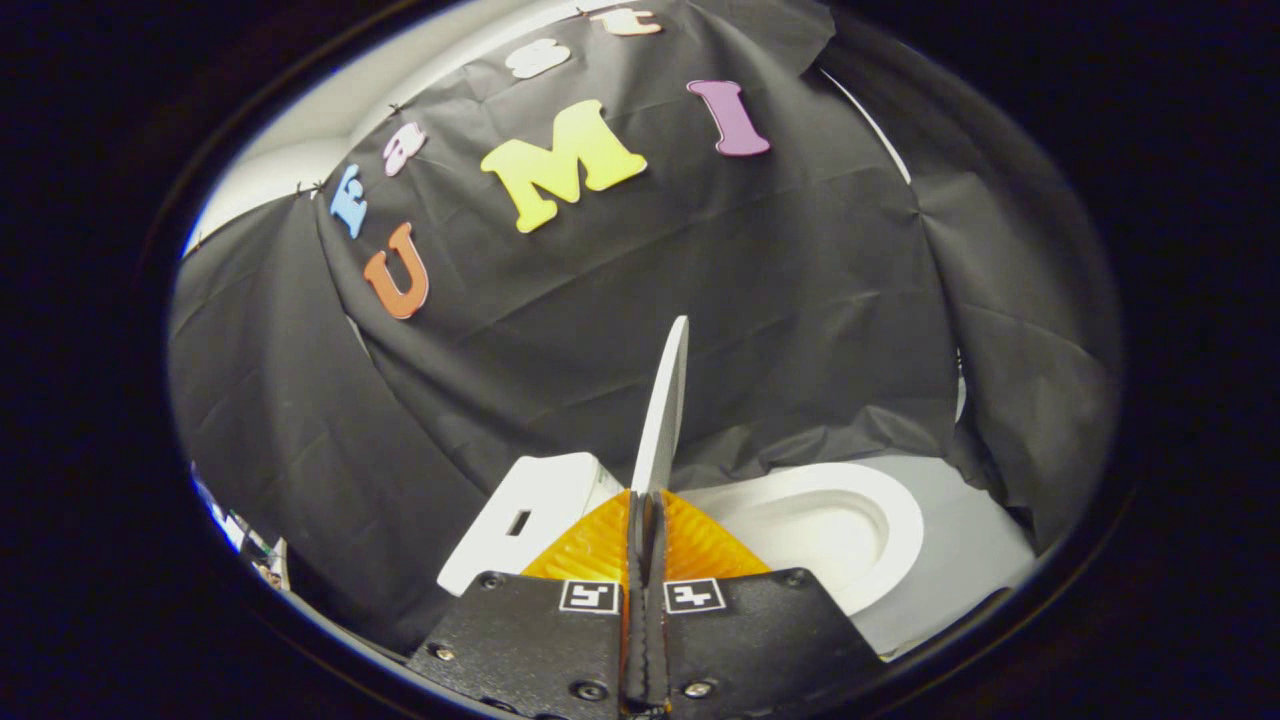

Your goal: Open the toilet lid.

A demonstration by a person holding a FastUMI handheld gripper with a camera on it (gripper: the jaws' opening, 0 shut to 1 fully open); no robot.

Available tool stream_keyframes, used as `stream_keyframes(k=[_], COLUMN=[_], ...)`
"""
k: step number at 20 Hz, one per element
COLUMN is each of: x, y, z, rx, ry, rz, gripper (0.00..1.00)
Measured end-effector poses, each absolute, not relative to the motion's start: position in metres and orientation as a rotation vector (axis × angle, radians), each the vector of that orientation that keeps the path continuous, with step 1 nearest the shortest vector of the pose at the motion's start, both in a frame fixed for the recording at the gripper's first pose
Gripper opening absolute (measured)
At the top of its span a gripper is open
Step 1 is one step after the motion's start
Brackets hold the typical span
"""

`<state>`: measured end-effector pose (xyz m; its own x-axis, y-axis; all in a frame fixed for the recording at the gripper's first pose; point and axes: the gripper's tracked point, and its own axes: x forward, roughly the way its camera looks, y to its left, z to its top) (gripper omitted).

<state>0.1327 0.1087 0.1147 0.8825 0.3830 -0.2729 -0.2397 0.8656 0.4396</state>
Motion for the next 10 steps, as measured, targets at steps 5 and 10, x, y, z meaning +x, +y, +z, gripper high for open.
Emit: stream_keyframes(k=[5, 10], x=[0.130, 0.130], y=[0.134, 0.156], z=[0.125, 0.132], rx=[0.371, 0.330], ry=[0.344, 0.331], rz=[0.356, 0.373], gripper=[0.03, 0.03])
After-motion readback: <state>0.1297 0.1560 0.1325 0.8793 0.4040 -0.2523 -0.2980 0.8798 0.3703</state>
